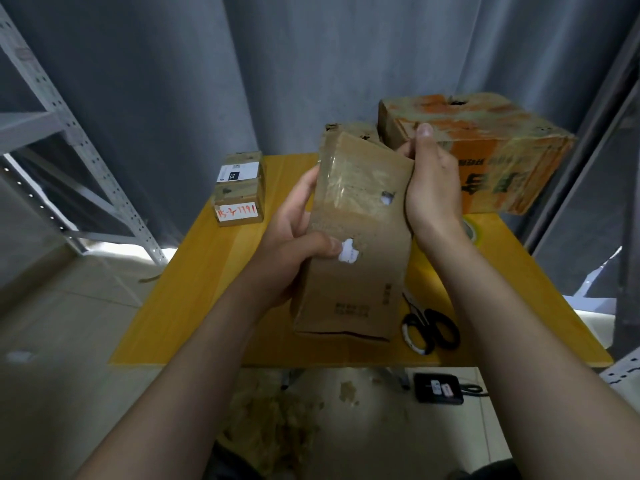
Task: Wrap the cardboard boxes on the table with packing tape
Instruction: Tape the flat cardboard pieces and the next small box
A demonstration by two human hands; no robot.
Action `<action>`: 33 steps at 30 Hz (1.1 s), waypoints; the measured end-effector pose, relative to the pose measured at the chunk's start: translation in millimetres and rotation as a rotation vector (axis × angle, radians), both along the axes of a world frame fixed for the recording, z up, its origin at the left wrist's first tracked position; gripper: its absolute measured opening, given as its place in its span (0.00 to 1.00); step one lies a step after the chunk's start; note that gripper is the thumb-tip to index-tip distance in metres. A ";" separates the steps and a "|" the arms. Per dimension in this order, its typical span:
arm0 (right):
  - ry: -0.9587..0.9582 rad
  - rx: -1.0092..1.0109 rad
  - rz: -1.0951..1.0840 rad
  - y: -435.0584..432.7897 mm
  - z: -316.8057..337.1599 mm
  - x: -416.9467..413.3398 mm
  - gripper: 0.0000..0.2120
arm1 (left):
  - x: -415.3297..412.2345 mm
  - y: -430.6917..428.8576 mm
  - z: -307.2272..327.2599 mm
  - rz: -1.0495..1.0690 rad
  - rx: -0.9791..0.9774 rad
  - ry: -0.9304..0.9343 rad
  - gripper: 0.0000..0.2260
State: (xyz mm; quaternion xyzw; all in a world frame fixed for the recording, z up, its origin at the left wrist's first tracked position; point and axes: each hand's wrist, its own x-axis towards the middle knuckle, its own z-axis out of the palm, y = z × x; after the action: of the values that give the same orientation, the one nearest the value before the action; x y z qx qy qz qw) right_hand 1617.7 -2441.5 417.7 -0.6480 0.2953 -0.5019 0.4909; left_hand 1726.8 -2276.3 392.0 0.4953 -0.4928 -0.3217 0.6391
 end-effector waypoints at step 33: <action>0.839 0.156 0.613 13.6 -37.0 11.5 0.06 | 67.4 48.9 -16.3 0.585 0.965 -0.390 0.14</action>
State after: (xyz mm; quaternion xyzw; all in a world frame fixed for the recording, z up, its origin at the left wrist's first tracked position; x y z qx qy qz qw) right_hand 1629.2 -2427.9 380.7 -0.8114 0.2999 -0.0093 0.5015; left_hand 1794.2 -2227.4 375.7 0.8947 -0.2423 -0.2229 0.3018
